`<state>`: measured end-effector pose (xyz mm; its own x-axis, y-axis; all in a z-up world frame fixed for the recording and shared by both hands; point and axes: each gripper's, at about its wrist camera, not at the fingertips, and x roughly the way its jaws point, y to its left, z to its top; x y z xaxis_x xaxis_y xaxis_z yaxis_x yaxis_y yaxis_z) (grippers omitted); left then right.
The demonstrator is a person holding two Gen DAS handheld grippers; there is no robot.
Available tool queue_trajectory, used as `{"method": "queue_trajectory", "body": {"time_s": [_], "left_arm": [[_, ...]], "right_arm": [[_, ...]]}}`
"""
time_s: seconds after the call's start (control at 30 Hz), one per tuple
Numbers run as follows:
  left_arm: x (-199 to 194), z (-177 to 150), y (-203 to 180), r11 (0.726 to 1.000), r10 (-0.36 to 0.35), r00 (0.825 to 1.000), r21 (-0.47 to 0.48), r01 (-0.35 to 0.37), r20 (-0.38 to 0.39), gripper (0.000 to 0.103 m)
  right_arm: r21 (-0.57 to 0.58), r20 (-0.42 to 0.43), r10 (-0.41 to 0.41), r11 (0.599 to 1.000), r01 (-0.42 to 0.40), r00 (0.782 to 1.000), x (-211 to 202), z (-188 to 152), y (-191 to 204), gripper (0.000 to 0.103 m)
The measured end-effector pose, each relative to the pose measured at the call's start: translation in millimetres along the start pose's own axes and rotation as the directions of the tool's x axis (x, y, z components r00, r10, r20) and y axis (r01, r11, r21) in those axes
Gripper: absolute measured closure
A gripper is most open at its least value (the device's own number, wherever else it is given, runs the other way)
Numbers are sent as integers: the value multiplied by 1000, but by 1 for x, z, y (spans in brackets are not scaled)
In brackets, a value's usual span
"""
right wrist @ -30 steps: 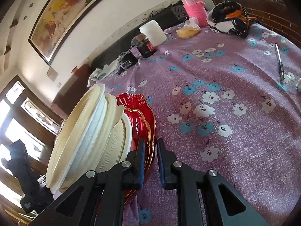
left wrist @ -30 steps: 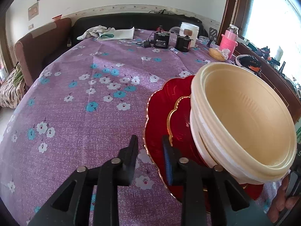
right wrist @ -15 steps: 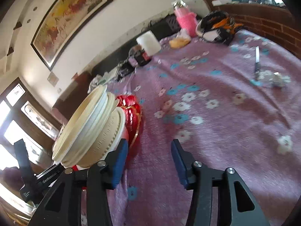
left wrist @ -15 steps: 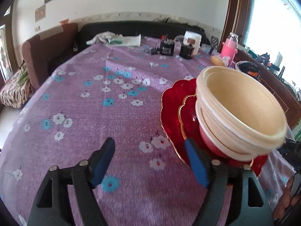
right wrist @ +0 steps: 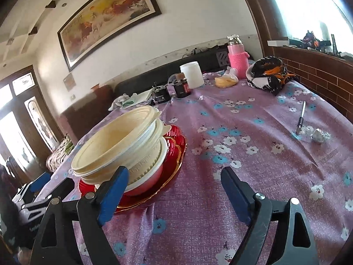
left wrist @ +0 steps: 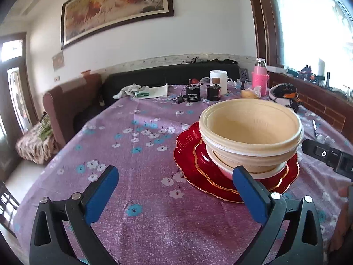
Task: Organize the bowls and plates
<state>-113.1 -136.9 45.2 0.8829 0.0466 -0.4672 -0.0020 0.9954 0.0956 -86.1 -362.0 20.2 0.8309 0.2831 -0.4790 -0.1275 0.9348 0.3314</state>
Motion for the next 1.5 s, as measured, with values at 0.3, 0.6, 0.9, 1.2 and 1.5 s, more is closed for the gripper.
{"method": "queue_trajectory", "body": {"time_s": [0.3,0.6,0.9,1.2,1.5], "left_arm": [[3,0,-6,999,-4,1000,38,5,-22,0],[2,-1,-10,993,87,996,88,-84,-36,0],[1,-2,-11,988,114,993,110,-110,-37,0],[0,-3,-9,986,127,991,110,-123,-33,0],[0,-4,-9,985,127,991,121,-122,-35,0]], "right_arm": [[-7,-14,1,1000,-1,1000,3,1,1,14],[-7,-23,0,1000,0,1000,4,1,1,11],[7,-60,-26,1000,27,998,10,0,-2,9],[41,-65,-25,999,27,998,11,0,-8,1],[4,-38,-177,984,177,984,7,0,0,1]]}}
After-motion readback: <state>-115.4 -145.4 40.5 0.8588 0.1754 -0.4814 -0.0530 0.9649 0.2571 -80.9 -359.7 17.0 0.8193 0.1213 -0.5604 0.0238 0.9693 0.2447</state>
